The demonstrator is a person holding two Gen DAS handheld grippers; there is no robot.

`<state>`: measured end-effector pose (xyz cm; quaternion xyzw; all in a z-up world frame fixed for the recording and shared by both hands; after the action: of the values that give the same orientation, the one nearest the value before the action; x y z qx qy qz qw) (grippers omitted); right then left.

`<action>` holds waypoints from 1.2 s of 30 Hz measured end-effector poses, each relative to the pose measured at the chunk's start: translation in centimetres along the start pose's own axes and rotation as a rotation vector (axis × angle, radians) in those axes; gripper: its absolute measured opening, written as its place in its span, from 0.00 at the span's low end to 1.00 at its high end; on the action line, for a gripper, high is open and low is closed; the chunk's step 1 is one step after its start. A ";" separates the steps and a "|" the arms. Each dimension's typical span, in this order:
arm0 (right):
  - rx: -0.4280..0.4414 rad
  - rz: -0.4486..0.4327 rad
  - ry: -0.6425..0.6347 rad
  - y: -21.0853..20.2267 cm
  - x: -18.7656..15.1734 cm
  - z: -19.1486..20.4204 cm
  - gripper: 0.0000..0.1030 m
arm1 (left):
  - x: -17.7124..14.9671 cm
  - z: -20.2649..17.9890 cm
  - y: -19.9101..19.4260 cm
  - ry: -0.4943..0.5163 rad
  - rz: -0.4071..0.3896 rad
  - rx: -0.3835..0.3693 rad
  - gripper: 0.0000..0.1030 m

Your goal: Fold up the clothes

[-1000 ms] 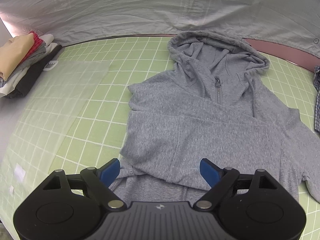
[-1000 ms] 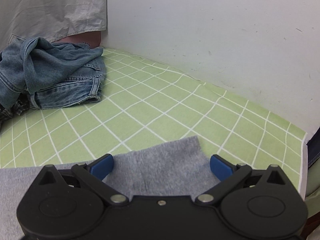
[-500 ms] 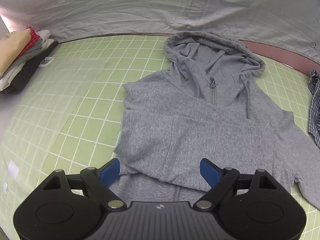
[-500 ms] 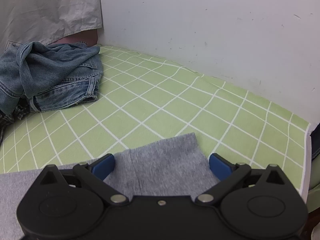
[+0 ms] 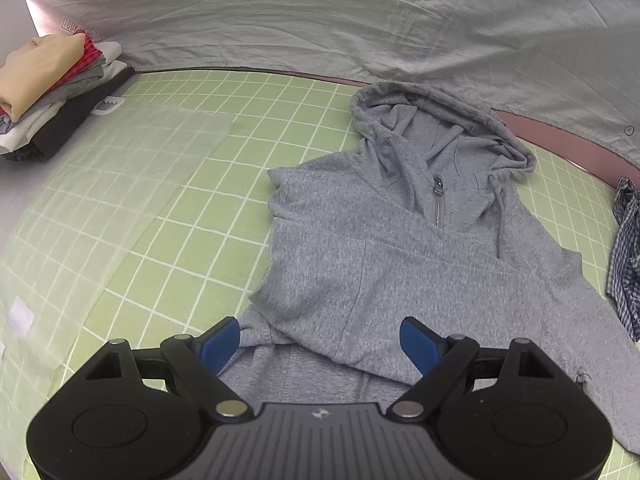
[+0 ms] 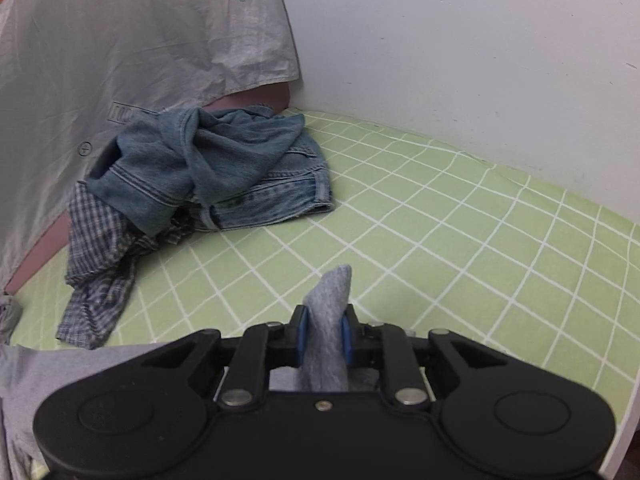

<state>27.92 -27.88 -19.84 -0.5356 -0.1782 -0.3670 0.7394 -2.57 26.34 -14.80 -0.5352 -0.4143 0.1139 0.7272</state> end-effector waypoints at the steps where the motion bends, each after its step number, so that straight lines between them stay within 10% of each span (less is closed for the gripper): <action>1: 0.030 0.006 0.003 -0.5 -0.4 1.2 0.17 | -0.2 0.3 -0.2 0.000 -0.005 0.000 0.85; 27: 0.732 0.445 -0.138 -10.2 -21.6 38.7 0.15 | -3.4 11.5 -1.6 -0.051 -0.027 0.039 0.85; 36: 0.593 0.623 -0.244 -4.4 -27.8 40.5 0.19 | -2.2 12.7 0.6 -0.118 -0.022 0.053 0.85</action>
<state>11.39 18.60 -20.53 -0.3679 -0.1917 0.0059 0.9099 -12.96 33.91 -15.30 -0.5033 -0.4593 0.1482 0.7168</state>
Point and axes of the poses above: each gripper's, at about its wrist camera, not at the fingertips, and y roughly the way its jaws point, z to its left, x to its top, the point moved 9 cm from there along y, roughly the way its jaws point, and after that the axes turned 12 degrees about y, right-handed, at the moved point
